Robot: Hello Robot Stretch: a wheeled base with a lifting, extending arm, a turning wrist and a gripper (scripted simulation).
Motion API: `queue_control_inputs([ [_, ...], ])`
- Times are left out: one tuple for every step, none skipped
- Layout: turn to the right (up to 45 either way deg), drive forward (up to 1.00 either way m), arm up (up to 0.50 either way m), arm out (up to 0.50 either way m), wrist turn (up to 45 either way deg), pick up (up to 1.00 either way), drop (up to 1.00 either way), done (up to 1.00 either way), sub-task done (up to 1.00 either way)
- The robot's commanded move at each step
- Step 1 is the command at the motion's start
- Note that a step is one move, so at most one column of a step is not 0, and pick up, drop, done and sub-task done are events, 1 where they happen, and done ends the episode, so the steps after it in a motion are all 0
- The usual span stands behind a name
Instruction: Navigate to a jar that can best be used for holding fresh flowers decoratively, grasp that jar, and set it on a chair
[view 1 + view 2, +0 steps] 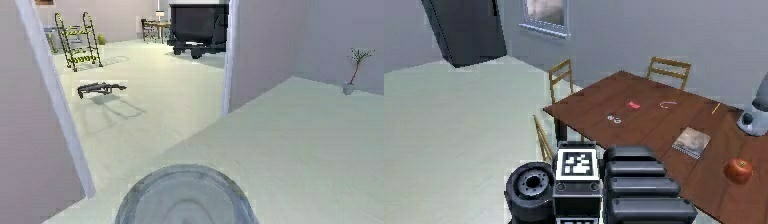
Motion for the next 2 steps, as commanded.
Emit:
queue_control_inputs([
  [42.0, 0.00, 0.00, 0.00, 0.0, 0.00, 0.00, 0.00, 0.00],
  [0.0, 0.95, 0.00, 0.00, 0.0, 0.00, 0.00, 0.00, 0.00],
])
